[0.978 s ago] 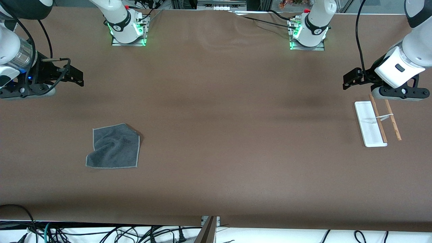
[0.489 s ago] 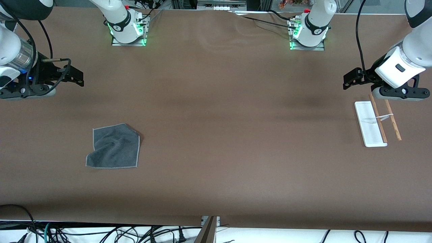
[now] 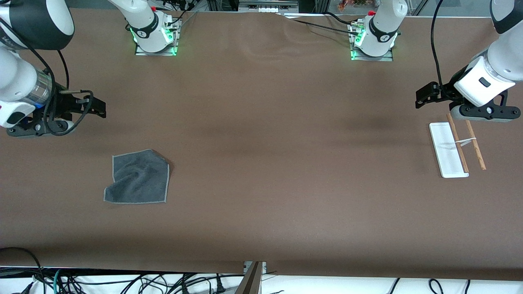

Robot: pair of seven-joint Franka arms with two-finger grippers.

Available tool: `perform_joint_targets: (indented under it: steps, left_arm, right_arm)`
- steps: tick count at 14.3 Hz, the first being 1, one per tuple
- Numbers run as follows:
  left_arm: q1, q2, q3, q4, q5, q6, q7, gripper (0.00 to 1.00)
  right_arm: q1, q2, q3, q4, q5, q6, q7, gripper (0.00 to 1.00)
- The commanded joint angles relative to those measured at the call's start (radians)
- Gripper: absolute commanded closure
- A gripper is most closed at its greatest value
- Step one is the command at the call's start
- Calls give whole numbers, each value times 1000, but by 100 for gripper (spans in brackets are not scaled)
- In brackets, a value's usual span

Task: Pass towel and hang on rack
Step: 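Move the right gripper down to the edge of the grey towel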

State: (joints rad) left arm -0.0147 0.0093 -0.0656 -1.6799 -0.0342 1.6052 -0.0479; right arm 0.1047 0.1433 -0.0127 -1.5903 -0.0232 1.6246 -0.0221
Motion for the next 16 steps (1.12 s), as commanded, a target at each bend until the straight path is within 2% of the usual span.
perform_joint_targets:
  steps: [1,6,9,12,16]
  left_arm:
    - [-1,-6,3,-3,14,-8,5,0]
    - [-1,-6,3,-3,14,-8,5,0]
    - [-1,-6,1,-3,14,-8,5,0]
    - [-1,-6,3,-3,14,-8,5,0]
    - [-1,-8,1,-3,14,-8,3,0]
  right_arm:
    - [-31,39,11,-2,-15,64,-15,0]
    - [-101,254,11,13,-9,340,-83,0]
    - [-143,381,13,27,23,499,-157,0]
    - [-151,481,13,93,49,544,-174,0]
    - [-167,555,11,142,114,578,-248,0]
